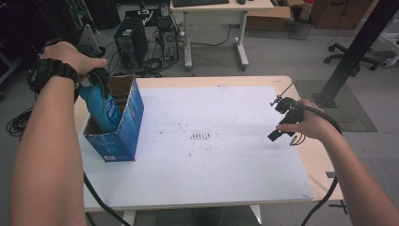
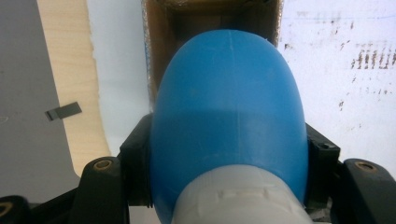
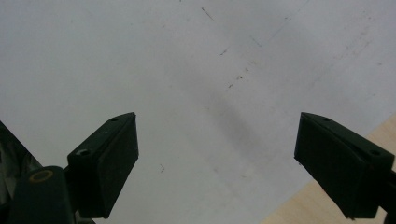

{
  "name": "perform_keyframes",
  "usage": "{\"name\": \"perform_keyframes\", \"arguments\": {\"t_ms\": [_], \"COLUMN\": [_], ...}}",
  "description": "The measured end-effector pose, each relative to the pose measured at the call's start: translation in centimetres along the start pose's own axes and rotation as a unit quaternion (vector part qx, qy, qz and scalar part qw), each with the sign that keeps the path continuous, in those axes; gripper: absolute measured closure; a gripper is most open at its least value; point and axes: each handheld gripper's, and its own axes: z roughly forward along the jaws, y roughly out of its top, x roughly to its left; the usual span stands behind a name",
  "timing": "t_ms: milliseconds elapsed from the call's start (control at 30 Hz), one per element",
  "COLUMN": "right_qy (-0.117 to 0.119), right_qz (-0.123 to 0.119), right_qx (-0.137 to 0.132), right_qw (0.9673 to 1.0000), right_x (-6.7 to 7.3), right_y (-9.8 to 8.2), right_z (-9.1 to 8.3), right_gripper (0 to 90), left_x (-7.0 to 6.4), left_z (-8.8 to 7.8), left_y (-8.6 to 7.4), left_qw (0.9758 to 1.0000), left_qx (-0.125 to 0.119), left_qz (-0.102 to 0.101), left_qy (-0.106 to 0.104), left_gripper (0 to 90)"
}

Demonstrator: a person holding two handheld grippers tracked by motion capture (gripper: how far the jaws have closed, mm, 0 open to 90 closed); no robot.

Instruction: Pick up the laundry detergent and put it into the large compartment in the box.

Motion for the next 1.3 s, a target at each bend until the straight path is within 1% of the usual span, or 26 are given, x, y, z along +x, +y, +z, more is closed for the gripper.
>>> {"name": "perform_keyframes", "arguments": {"t_ms": [67,100,167,233,533,600,833,1300], "right_qy": [0.0,0.0,0.001,0.0,0.002,0.003,0.003,0.003], "right_qz": [0.001,0.001,0.001,0.0,0.003,0.002,0.003,0.002], "right_qx": [0.0,0.0,0.0,0.001,0.005,0.005,0.005,0.006], "right_qw": [1.0,1.0,1.0,1.0,1.0,1.0,1.0,1.0], "right_x": [0.0,0.0,0.0,0.0,0.0,0.0,0.0,0.0], "right_y": [0.0,0.0,0.0,0.0,0.0,0.1,0.0,0.1], "right_z": [0.0,0.0,0.0,0.1,0.4,0.4,0.5,0.6], "right_gripper": [13.6,13.5,13.6,13.5,13.5,13.5,13.5,13.5], "left_x": [0.0,-0.1,-0.3,-0.4,-0.6,-0.7,-0.8,-0.8], "left_z": [0.2,0.3,0.7,1.0,1.9,2.1,2.8,3.5], "left_y": [0.0,0.1,0.1,0.3,0.5,0.5,0.6,0.7], "left_qw": [1.0,1.0,0.9999,0.9999,0.9998,0.9997,0.9995,0.9995], "left_qx": [0.003,0.002,0.009,0.008,0.015,0.02,0.025,0.026], "left_qz": [0.002,0.004,0.013,0.011,0.013,0.015,0.016,0.018], "left_qy": [0.001,0.002,0.007,0.009,0.004,0.006,0.011,0.009], "left_gripper": [37.4,37.4,37.4,37.4,37.4,37.4,37.4,37.4]}}
